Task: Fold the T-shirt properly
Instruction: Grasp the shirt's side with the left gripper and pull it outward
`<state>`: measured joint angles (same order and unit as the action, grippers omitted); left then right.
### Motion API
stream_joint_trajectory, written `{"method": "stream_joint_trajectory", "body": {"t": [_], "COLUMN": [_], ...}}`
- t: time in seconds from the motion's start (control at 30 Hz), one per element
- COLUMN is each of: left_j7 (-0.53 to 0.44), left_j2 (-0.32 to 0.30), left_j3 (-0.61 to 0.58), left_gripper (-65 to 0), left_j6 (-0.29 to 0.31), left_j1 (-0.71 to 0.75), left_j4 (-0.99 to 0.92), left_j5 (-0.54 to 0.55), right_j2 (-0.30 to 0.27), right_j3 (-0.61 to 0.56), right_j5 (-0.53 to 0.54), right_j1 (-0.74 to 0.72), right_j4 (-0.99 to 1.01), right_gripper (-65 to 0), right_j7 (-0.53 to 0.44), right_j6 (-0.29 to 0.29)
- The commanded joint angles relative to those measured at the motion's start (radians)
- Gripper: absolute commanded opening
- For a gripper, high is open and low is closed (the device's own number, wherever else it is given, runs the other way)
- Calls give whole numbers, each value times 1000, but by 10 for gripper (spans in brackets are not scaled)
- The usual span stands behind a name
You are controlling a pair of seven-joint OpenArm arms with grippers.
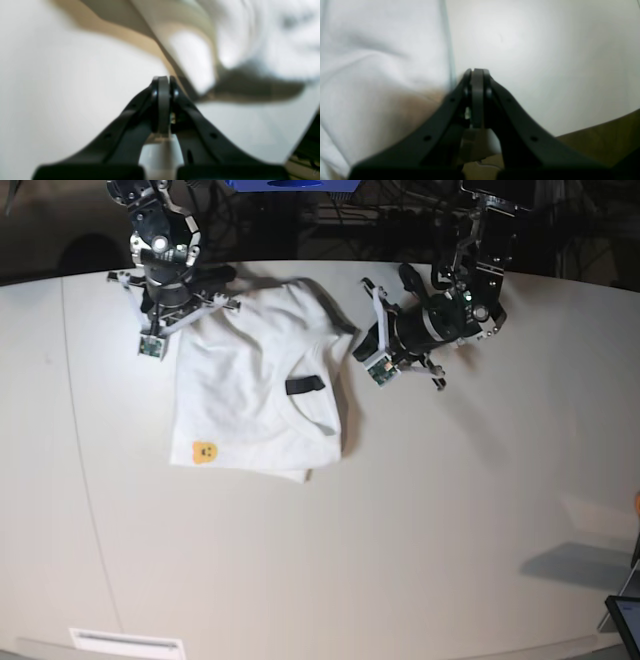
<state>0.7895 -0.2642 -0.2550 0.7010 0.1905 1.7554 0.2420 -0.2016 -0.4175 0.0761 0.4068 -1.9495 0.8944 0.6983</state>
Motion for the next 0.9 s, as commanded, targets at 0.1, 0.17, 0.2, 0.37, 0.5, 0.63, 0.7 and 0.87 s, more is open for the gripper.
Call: {"method": "stream_joint_trajectory", "body": {"t": [0.1,0.17,0.2,0.37,0.5,0.63,0.7,0.87], "left_j7": [1,1,1,1,1,1,1,-6], "left_j2": [36,59,75,131,144,185,210,266], "left_j3": [1,1,1,-17,-96,-123,-123,-125], "left_gripper": [-650,-650,-650,-650,-650,-650,-650,-648], "left_j6": [-3,-3,-3,-3,-3,-3,-3,-3], "left_j1": [-76,-110,-127,-208,-303,-414,-477,-629], "left_j4": [-55,-88,-105,-199,-280,-372,-429,-575], "left_j5": [-3,-3,-3,-7,-3,-11,-13,-13], "right_j2": [17,26,27,38,38,38,38,38], "right_j3": [-63,-79,-79,-94,-149,-203,-212,-263], "right_j5": [0,-3,0,1,0,0,-2,1], "right_j1": [-3,-4,-6,-6,-7,-21,-29,-82], "right_j4": [-17,-17,-17,-17,-17,-15,-15,-15], "right_gripper": [-647,-647,-647,-647,-647,-647,-647,-647], "right_j7": [-8,-8,-8,-8,-8,-7,-7,1], "right_j6": [0,0,0,0,0,0,0,0]}}
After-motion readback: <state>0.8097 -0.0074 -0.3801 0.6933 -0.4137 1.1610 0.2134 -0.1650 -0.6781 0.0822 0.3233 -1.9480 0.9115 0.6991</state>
